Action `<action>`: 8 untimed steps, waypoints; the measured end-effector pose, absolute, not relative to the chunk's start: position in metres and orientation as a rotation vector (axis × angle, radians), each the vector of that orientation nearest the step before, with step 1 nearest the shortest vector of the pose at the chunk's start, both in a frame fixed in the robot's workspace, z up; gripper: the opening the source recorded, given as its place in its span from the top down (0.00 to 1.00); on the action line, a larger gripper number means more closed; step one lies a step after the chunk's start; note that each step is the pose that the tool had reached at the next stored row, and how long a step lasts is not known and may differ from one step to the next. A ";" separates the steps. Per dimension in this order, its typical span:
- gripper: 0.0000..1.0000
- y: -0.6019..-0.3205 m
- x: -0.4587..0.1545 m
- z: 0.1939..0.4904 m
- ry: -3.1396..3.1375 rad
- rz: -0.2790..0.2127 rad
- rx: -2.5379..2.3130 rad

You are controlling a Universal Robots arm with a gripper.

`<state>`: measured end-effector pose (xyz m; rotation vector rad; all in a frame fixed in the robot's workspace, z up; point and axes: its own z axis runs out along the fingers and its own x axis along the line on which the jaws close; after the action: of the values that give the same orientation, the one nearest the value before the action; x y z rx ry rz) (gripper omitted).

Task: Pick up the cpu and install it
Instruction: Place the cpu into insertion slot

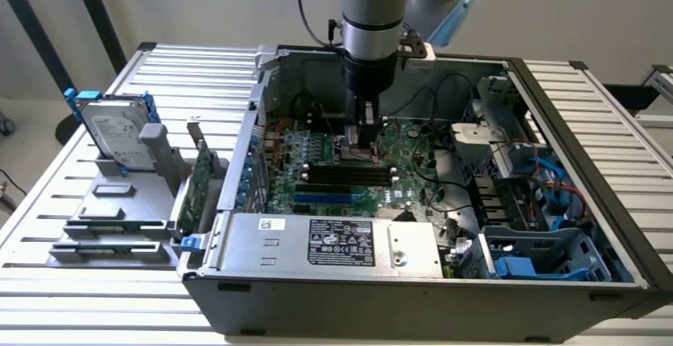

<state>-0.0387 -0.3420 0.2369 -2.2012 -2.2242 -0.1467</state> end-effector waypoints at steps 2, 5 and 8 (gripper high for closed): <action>0.45 -0.342 -0.039 0.234 -2.220 -0.143 -2.202; 0.45 -0.340 -0.039 0.231 -2.218 -0.141 -2.204; 0.45 -0.339 -0.040 0.229 -2.217 -0.141 -2.205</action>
<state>-0.0397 -0.3391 0.2286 -2.2047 -2.2168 -0.1408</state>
